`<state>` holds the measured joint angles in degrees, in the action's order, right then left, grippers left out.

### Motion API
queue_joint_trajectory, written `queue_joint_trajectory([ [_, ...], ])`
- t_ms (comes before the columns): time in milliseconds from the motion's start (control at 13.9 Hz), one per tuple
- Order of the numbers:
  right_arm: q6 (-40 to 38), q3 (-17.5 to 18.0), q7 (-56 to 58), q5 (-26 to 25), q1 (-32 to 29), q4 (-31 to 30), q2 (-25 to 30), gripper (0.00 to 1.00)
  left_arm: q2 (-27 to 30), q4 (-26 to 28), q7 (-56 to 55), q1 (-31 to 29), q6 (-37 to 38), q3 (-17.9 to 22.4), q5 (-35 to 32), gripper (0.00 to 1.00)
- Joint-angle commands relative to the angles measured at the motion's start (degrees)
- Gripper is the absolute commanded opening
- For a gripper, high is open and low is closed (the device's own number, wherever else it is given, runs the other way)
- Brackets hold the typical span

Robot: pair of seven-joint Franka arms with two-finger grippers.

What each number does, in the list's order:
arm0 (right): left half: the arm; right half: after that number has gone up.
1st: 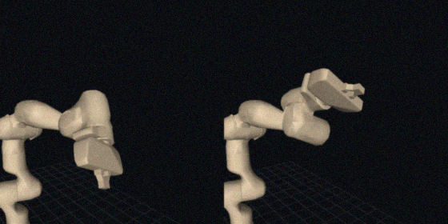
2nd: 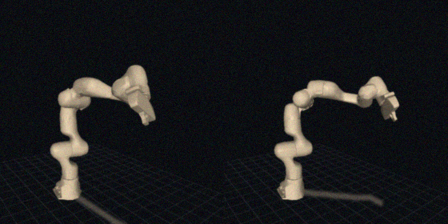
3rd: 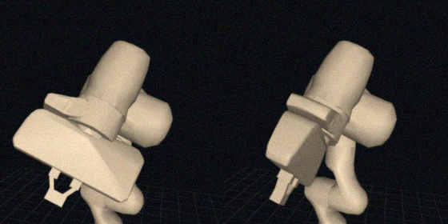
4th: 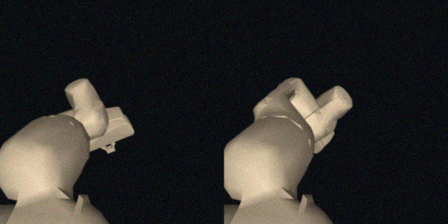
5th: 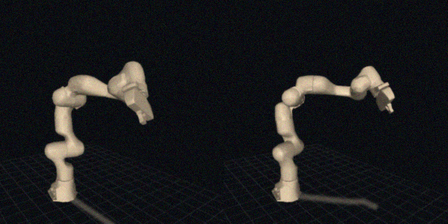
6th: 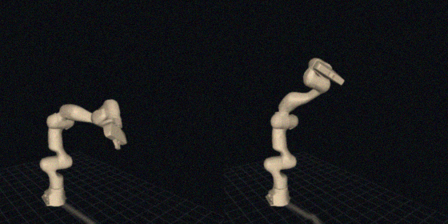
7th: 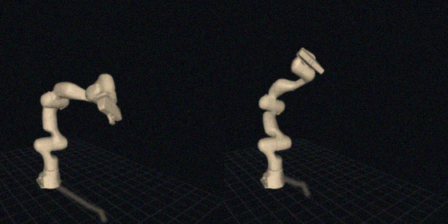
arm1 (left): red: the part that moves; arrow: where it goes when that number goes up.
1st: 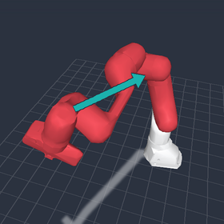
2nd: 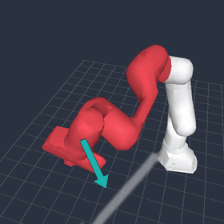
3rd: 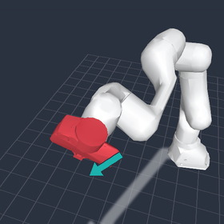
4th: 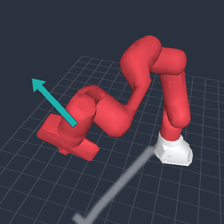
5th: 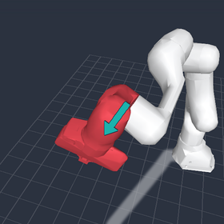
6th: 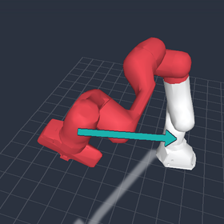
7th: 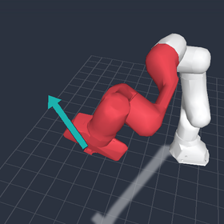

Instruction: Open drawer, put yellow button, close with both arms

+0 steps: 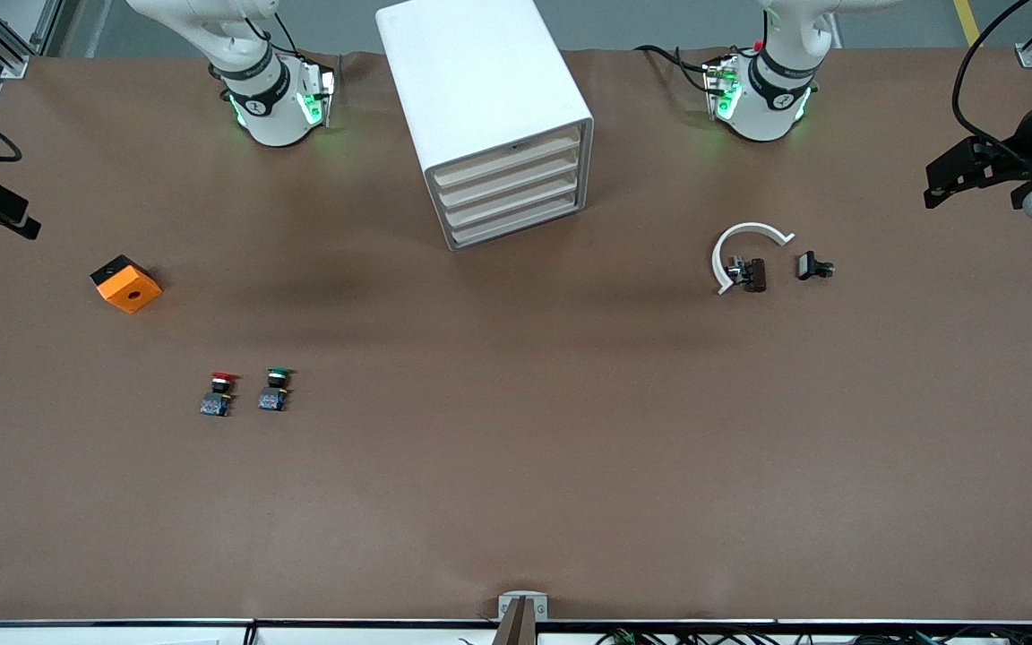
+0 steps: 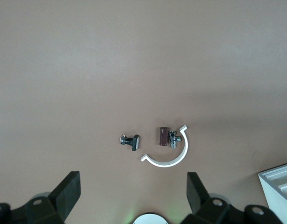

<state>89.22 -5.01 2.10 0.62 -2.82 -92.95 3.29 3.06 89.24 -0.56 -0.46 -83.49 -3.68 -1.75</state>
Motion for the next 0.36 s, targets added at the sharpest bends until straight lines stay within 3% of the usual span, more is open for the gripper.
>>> queue_joint_trajectory([
  [0,0.1,0.5,-0.4,0.2,-0.7,-1.8,1.9,1.00,0.5,-2.1,0.9,-0.7,0.0,-0.1,-0.1,1.00],
  [287,0.2,0.5,-0.4,0.2,-0.7,-1.8,1.9,1.00,0.0,-2.3,0.8,-0.6,0.3,-0.1,-0.5,1.00],
])
